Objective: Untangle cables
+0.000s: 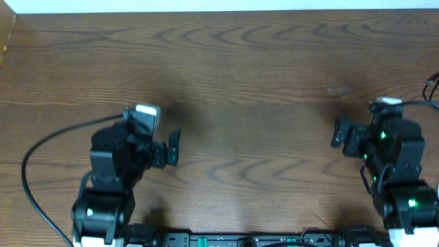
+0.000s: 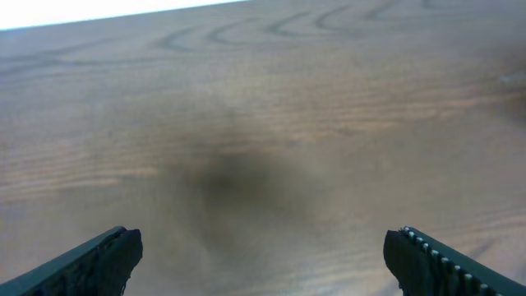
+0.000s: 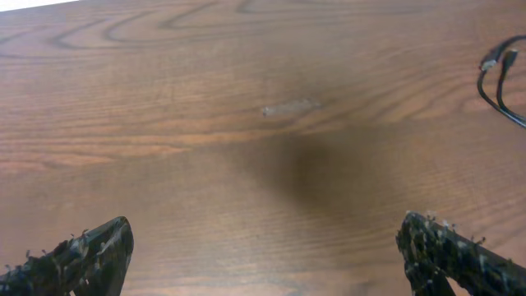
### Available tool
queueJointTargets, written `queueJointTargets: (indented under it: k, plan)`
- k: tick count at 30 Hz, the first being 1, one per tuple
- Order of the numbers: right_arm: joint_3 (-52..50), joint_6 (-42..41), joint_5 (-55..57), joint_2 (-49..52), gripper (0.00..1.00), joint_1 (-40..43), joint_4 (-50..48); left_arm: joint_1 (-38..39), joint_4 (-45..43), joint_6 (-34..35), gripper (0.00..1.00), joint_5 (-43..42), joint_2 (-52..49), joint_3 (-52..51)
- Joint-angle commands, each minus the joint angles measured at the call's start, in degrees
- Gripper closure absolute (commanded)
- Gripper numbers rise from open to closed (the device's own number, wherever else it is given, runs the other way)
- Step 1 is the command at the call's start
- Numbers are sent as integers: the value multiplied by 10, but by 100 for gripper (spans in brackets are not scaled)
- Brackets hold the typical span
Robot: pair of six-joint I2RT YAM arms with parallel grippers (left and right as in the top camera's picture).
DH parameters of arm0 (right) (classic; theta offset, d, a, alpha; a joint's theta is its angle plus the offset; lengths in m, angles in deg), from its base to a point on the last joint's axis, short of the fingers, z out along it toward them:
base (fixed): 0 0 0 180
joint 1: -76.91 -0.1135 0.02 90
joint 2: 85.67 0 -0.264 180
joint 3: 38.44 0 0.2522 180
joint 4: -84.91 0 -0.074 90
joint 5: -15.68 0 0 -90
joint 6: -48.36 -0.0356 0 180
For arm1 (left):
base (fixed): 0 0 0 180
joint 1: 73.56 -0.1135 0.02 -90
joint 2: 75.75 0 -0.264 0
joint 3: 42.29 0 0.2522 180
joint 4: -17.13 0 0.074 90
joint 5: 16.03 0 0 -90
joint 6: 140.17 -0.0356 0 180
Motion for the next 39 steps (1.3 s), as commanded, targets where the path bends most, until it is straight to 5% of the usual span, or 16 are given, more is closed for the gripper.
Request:
queueJointTargets:
  k: [1, 39]
  plan:
    - [-27, 2, 17, -36, 1, -2, -6, -2, 0, -3, 1, 5, 38, -30]
    - [-31, 2, 26, -46, 1, -2, 51, -2, 19, -3, 0, 5, 61, -41]
